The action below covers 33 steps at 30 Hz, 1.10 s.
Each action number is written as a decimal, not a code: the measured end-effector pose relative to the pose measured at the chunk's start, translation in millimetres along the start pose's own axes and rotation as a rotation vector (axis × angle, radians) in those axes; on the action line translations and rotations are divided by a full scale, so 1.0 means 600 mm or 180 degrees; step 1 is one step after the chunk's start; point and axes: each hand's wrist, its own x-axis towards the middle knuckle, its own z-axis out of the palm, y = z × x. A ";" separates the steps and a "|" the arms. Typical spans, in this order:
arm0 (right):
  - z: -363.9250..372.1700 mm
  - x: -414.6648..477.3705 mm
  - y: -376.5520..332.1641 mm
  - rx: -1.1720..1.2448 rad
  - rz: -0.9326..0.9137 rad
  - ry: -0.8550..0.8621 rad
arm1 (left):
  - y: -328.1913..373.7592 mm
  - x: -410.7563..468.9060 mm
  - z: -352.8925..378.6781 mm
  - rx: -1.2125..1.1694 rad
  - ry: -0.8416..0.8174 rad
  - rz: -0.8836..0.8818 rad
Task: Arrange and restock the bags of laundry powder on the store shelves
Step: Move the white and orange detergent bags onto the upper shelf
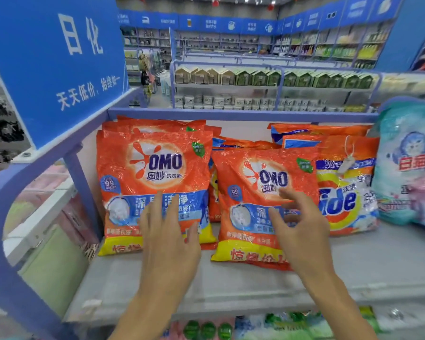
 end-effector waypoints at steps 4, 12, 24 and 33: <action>-0.055 0.010 0.054 -0.0410 0.0655 0.0064 | 0.085 -0.016 0.067 -0.0479 -0.0737 -0.0208; -0.072 0.034 0.085 0.0043 0.1184 -0.0326 | 0.120 0.027 0.108 -0.0351 -0.1478 -0.1259; -0.092 -0.009 0.073 0.2478 0.1973 -0.0379 | 0.101 0.009 0.053 -0.2731 -0.1757 -0.1625; 0.016 -0.034 -0.042 0.2993 0.1621 -0.1219 | -0.004 0.038 -0.068 -0.2723 -0.0727 -0.0900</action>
